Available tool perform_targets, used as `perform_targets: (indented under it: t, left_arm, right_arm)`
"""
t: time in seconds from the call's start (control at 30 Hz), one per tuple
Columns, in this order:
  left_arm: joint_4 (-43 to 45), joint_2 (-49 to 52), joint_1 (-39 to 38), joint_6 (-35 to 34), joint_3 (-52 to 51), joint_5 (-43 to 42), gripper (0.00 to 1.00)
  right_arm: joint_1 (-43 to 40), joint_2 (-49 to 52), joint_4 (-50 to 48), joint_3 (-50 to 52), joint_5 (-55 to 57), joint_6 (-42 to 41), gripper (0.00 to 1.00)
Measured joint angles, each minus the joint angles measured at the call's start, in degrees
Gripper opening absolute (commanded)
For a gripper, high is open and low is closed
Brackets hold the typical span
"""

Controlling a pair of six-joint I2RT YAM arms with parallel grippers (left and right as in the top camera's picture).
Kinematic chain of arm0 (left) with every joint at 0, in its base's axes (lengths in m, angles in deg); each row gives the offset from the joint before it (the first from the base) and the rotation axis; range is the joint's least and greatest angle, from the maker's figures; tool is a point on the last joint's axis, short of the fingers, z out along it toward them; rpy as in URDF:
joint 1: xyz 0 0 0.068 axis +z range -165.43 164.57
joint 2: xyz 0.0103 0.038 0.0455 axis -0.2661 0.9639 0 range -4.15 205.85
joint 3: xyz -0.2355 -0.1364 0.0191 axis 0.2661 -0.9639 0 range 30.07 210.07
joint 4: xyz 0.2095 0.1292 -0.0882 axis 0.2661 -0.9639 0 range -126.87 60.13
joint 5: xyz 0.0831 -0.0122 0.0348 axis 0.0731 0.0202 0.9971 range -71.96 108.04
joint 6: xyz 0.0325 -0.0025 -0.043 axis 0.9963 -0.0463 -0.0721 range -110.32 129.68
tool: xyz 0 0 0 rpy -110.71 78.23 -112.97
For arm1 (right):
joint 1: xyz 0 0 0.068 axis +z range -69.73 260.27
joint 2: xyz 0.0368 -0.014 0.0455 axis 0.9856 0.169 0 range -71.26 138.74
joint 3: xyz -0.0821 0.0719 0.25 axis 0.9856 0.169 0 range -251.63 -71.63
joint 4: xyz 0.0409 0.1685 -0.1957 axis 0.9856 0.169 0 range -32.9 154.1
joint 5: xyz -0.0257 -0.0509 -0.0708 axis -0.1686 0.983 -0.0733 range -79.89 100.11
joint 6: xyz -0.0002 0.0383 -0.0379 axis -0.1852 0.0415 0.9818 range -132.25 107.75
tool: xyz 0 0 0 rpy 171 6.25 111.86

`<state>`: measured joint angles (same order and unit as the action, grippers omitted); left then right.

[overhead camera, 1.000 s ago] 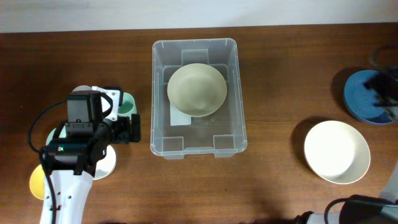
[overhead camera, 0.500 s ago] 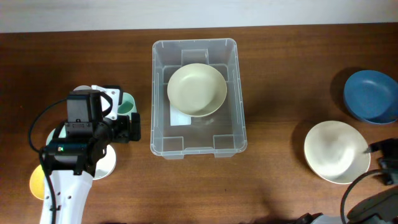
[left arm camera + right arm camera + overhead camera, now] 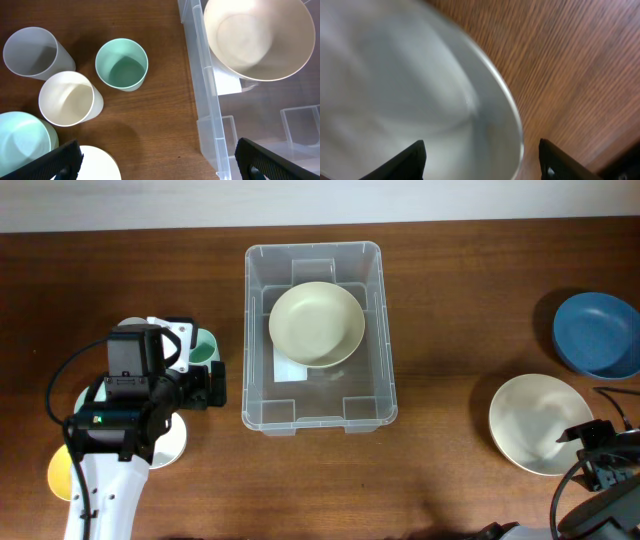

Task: Pack container
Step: 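Move the right gripper to the second cream bowl and grasp its rim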

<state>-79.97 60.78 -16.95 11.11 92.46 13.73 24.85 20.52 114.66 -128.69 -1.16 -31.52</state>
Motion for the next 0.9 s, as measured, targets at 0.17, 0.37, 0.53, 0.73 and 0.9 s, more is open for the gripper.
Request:
perform_targets:
  t: [0.17, 0.37, 0.53, 0.73, 0.9]
  left_arm:
    - [0.0, 0.0, 0.0, 0.0, -0.02, 0.0, 0.99]
    - [0.02, 0.0, 0.0, 0.0, 0.0, 0.0, 0.99]
    - [0.02, 0.0, 0.0, 0.0, 0.0, 0.0, 0.99]
    - [0.02, 0.0, 0.0, 0.0, -0.02, 0.0, 0.99]
    - [0.02, 0.0, 0.0, 0.0, -0.02, 0.0, 0.99]
  right_arm:
    - [0.0, 0.0, -5.7, 4.92, -0.24, -0.24, 0.68]
    - [0.0, 0.0, -12.61, 9.42, -3.82, -0.24, 0.59]
    - [0.0, 0.0, -13.51, 9.44, -5.18, -0.44, 0.3]
    - [0.0, 0.0, -13.51, 9.46, -5.62, -0.33, 0.16]
    - [0.0, 0.0, -13.49, 9.46, -5.64, -0.22, 0.11]
